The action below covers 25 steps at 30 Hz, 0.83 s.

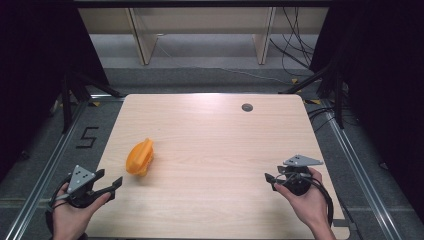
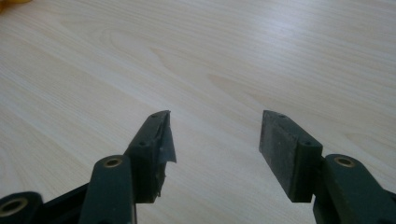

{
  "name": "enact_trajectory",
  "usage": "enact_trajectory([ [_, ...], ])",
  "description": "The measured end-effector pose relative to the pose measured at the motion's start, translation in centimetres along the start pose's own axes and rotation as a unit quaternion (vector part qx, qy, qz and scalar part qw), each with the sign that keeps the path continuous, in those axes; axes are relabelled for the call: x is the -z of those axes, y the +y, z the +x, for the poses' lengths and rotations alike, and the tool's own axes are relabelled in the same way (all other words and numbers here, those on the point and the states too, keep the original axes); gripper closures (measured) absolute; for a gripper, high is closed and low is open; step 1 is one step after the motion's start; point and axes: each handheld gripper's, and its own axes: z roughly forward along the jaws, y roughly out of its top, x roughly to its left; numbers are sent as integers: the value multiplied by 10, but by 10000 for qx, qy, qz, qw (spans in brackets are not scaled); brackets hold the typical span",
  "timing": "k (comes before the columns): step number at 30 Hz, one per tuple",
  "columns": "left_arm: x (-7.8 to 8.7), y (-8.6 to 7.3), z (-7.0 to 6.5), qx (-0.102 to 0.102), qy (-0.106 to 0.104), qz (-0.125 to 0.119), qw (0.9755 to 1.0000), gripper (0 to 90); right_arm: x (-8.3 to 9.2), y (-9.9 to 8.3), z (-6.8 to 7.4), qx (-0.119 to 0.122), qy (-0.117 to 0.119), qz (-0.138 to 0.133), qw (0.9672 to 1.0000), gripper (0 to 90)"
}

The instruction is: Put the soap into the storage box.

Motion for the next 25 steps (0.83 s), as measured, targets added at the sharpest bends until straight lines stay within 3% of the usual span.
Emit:
enact_trajectory([
  [1,1,-2,1,106,-63,21,9999,313,1,0,1,-59,16,38,10000,441],
  [3,1,-2,2,87,-58,10,9999,313,0,0,-1,58,12,-35,10000,442],
  [6,-1,-1,-1,-75,-87,36,9999,313,1,-1,1,-86,-39,9,10000,442],
  [13,-5,-2,-4,-95,-147,122,9998,311,2,-2,0,-134,-74,-60,9999,441],
  [14,-5,-2,-4,-127,-161,129,9997,311,0,-3,-4,105,-46,-160,9998,441],
  [15,-5,-2,-5,-172,-177,159,9996,311,1,-3,-2,-1,-14,-131,9999,441],
  [16,-5,-2,-5,-172,-177,159,9996,311,0,-3,-5,200,-58,-194,9996,441],
  [18,-6,-2,-6,-214,-169,167,9995,311,0,-3,-5,197,-60,-199,9996,442],
  [20,-7,-2,-6,-183,-191,198,9995,311,1,-3,-2,32,-65,-149,9999,441],
  [21,-7,-2,-6,-198,-201,196,9994,310,2,-3,-3,87,-135,-181,9997,442],
  [22,-7,-2,-7,-201,-203,175,9994,309,3,-3,-1,-62,-139,-164,9997,442],
  [24,-7,-1,-7,-221,-201,194,9994,309,2,-3,-3,78,-163,-234,9996,441],
  [25,-8,-1,-7,-219,-203,188,9994,309,3,-3,1,-250,-58,-189,9995,442],
])
